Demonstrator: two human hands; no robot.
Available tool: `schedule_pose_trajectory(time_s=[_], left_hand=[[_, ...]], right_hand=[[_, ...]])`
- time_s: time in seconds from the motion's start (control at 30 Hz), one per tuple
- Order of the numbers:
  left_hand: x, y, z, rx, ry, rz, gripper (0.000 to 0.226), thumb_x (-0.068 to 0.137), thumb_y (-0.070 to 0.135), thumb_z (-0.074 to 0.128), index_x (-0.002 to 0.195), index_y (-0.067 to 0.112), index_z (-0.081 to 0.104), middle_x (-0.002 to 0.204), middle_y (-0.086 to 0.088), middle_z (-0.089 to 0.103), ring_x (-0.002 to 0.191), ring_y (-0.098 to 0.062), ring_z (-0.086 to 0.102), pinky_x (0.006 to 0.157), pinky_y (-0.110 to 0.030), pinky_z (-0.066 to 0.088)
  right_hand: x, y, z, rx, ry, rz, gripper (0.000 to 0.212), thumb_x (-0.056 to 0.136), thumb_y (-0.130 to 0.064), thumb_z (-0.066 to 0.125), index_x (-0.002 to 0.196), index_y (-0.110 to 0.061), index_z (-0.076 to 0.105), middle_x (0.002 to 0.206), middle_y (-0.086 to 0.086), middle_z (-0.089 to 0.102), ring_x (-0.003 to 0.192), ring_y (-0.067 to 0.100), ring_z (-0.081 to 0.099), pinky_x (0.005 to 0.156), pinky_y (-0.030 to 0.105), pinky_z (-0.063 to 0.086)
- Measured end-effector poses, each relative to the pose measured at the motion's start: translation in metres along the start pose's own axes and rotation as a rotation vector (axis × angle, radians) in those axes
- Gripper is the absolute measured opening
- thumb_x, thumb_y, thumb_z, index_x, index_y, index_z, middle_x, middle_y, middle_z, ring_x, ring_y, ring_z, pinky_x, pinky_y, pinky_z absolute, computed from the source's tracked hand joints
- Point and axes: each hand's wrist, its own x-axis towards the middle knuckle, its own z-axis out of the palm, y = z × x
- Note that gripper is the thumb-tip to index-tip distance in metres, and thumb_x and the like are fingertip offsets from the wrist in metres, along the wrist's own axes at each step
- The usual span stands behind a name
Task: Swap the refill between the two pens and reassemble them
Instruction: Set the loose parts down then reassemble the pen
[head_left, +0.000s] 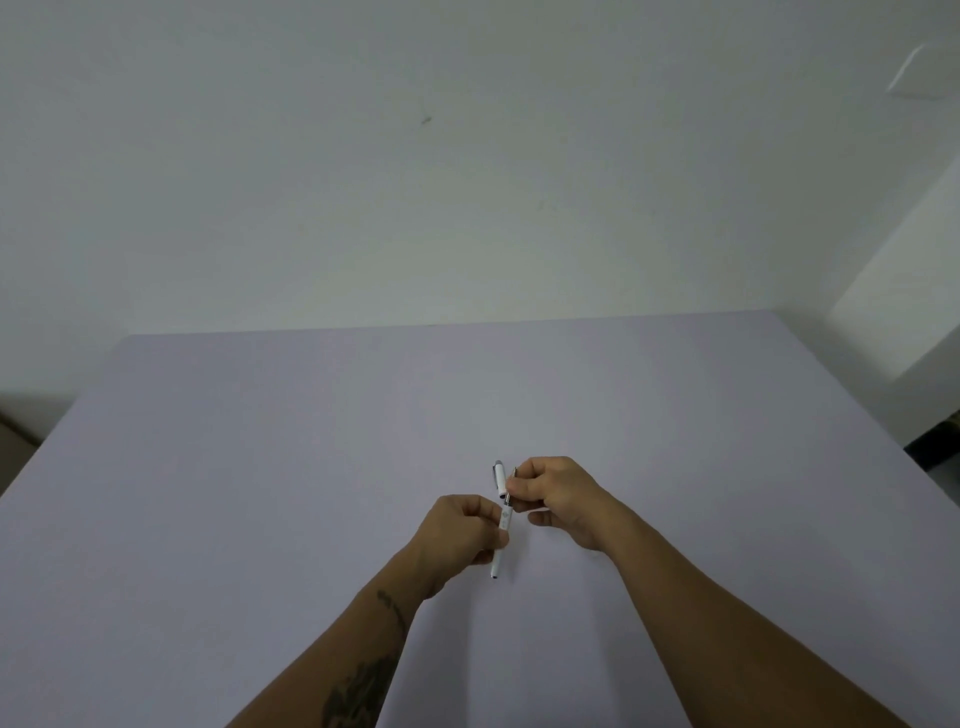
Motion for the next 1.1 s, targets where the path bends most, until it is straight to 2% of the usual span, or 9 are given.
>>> schedule_pose_trajectory(time_s=[0.27, 0.4, 0.5, 0.6, 0.73, 0.87, 0.93, 1.03, 1.1], left_hand=[[-0.0004, -0.0062, -0.001, 0.069, 0.055, 0.081, 0.018, 0.083, -0.003, 0.066, 0.079, 0.014, 0.07, 0.076, -0.007, 0.062, 0.073, -0.021, 0.06, 0.08, -0.039, 0.058], [-0.001, -0.0051, -0.0002, 0.089, 0.076, 0.118, 0.018, 0.083, -0.001, 0.067, 0.08, 0.016, 0.071, 0.08, -0.007, 0.063, 0.076, -0.022, 0.06, 0.085, -0.046, 0.057], [-0.0013, -0.004, 0.0009, 0.115, 0.083, 0.133, 0.017, 0.083, 0.0, 0.067, 0.082, 0.017, 0.071, 0.082, -0.009, 0.064, 0.078, -0.023, 0.06, 0.086, -0.048, 0.056], [-0.0012, -0.0019, 0.0008, 0.116, 0.093, 0.141, 0.016, 0.084, 0.001, 0.067, 0.082, 0.017, 0.07, 0.083, -0.009, 0.063, 0.078, -0.024, 0.059, 0.086, -0.048, 0.056], [-0.0009, 0.0007, -0.0001, 0.123, 0.103, 0.139, 0.018, 0.084, 0.001, 0.067, 0.08, 0.019, 0.07, 0.082, -0.009, 0.063, 0.078, -0.024, 0.059, 0.085, -0.047, 0.056], [-0.0014, 0.0001, 0.0016, 0.122, 0.098, 0.134, 0.016, 0.083, 0.001, 0.068, 0.08, 0.016, 0.07, 0.082, -0.011, 0.062, 0.077, -0.024, 0.058, 0.084, -0.047, 0.056], [-0.0014, -0.0006, 0.0029, 0.135, 0.102, 0.13, 0.014, 0.082, 0.001, 0.068, 0.082, 0.015, 0.07, 0.082, -0.01, 0.062, 0.076, -0.023, 0.058, 0.084, -0.047, 0.056], [-0.0016, -0.0002, 0.0041, 0.156, 0.101, 0.125, 0.011, 0.082, 0.002, 0.069, 0.084, 0.012, 0.071, 0.081, -0.01, 0.062, 0.075, -0.022, 0.057, 0.084, -0.048, 0.056], [-0.0019, 0.0011, 0.0037, 0.16, 0.106, 0.124, 0.012, 0.081, 0.002, 0.069, 0.082, 0.014, 0.07, 0.081, -0.01, 0.062, 0.075, -0.023, 0.057, 0.084, -0.049, 0.056]], right_hand=[[-0.0007, 0.002, 0.0021, 0.076, -0.027, 0.014, 0.009, 0.088, -0.014, 0.069, 0.09, -0.014, 0.078, 0.086, 0.002, 0.075, 0.078, 0.014, 0.066, 0.072, 0.029, 0.051], [-0.0001, -0.0009, 0.0036, 0.055, -0.01, -0.002, 0.008, 0.087, -0.014, 0.071, 0.079, -0.012, 0.069, 0.084, 0.004, 0.074, 0.075, 0.013, 0.067, 0.071, 0.03, 0.049], [0.0, -0.0023, 0.0032, 0.039, -0.005, -0.015, 0.012, 0.085, -0.015, 0.073, 0.077, -0.011, 0.064, 0.08, 0.003, 0.073, 0.073, 0.013, 0.067, 0.069, 0.03, 0.048], [-0.0021, -0.0041, -0.0004, 0.058, -0.038, -0.013, 0.003, 0.086, -0.013, 0.072, 0.085, -0.013, 0.075, 0.083, 0.001, 0.074, 0.078, 0.014, 0.066, 0.071, 0.03, 0.049], [-0.0028, -0.0024, -0.003, 0.038, -0.026, -0.018, 0.013, 0.089, -0.01, 0.068, 0.094, -0.016, 0.079, 0.084, -0.002, 0.075, 0.08, 0.013, 0.066, 0.073, 0.028, 0.052], [-0.0018, 0.0, -0.0006, -0.006, 0.044, -0.048, 0.003, 0.085, -0.012, 0.073, 0.082, -0.013, 0.075, 0.072, -0.007, 0.074, 0.074, 0.011, 0.065, 0.069, 0.028, 0.05], [-0.0011, 0.0009, 0.0005, -0.037, 0.073, -0.067, 0.01, 0.082, -0.012, 0.075, 0.075, -0.012, 0.069, 0.067, -0.007, 0.073, 0.07, 0.011, 0.064, 0.065, 0.026, 0.049], [-0.0012, 0.0026, 0.0011, -0.067, 0.079, -0.074, 0.016, 0.082, -0.015, 0.076, 0.074, -0.013, 0.063, 0.072, -0.002, 0.072, 0.07, 0.012, 0.064, 0.062, 0.026, 0.05], [-0.0022, 0.0026, -0.0005, -0.041, 0.049, -0.062, 0.009, 0.084, -0.018, 0.074, 0.079, -0.013, 0.069, 0.075, -0.003, 0.074, 0.072, 0.013, 0.065, 0.064, 0.027, 0.05]])
